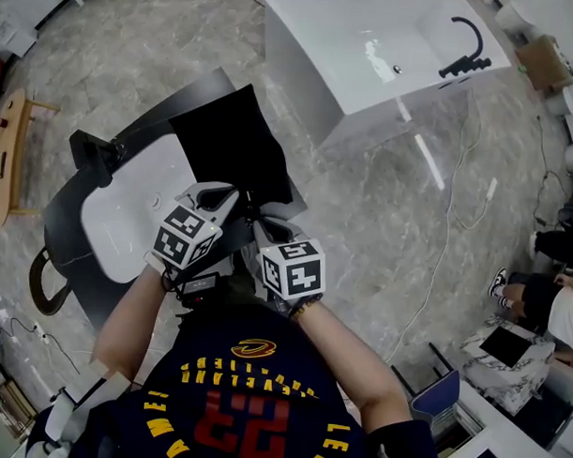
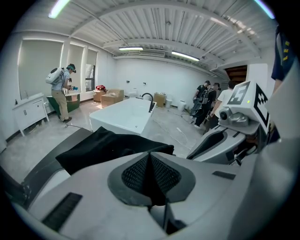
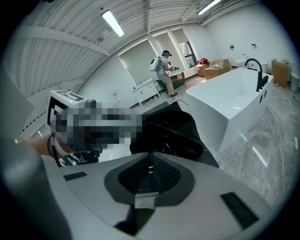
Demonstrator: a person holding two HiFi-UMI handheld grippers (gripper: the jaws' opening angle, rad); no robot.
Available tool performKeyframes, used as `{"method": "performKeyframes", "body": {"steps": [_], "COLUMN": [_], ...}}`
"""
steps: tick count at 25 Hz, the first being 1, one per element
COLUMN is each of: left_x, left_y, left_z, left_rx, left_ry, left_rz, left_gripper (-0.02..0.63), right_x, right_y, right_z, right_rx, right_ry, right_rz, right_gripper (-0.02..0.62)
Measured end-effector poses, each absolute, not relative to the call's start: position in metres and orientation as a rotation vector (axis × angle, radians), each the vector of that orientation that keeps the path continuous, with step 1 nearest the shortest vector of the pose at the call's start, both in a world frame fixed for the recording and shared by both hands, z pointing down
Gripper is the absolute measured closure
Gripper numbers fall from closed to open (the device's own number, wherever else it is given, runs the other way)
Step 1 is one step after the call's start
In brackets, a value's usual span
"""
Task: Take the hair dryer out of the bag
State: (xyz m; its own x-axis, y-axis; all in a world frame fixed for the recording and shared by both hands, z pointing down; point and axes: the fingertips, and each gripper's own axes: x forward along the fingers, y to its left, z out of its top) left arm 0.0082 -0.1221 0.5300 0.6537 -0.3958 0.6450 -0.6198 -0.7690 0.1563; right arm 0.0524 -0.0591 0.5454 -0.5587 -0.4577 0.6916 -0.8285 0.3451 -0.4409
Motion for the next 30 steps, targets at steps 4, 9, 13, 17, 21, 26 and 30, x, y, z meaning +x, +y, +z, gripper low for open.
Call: {"method": "performKeyframes", "body": {"steps": [4,9,13,17,21,26,30], "left_x": [0.004,0.003,-0.001,-0.011,-0.018,-0.023,-0.029], "left_y": [-0.136,-0.143,-0.146,-0.152,-0.156,-0.154,-0.15], "left_z": [0.524,0.516,0.519,0.526,0.533,0.539,0.549], "left_rx": [2.512,2.516,2.486,2.41,2.374,2.346,2.299], "left_ry": [-0.83,-0.847,-0.861,-0.89,-0.902,-0.892,-0.894], "left_rz": [0.815,0.762,0.714,0.625,0.598,0.577,0.556], "left_gripper": [0.589,0.589,0.589,0.589,0.589,0.589,0.589], "right_x": [0.043,0.035,0.032,0.021,0.011,0.003,-0.001], "right_y": [-0.079,-0.103,-0.123,-0.138,-0.14,-0.143,-0.145], "right_z": [0.558,0.573,0.587,0.605,0.63,0.647,0.653], "right_rx": [1.1,1.104,1.136,1.116,1.058,1.022,0.995], "right_ry": [-2.12,-2.056,-1.986,-1.946,-1.889,-1.856,-1.906], "right_rz": [1.044,0.978,0.915,0.898,0.894,0.895,0.888], "right_gripper": [0.567,0.472,0.436,0.42,0.377,0.373,0.37]}}
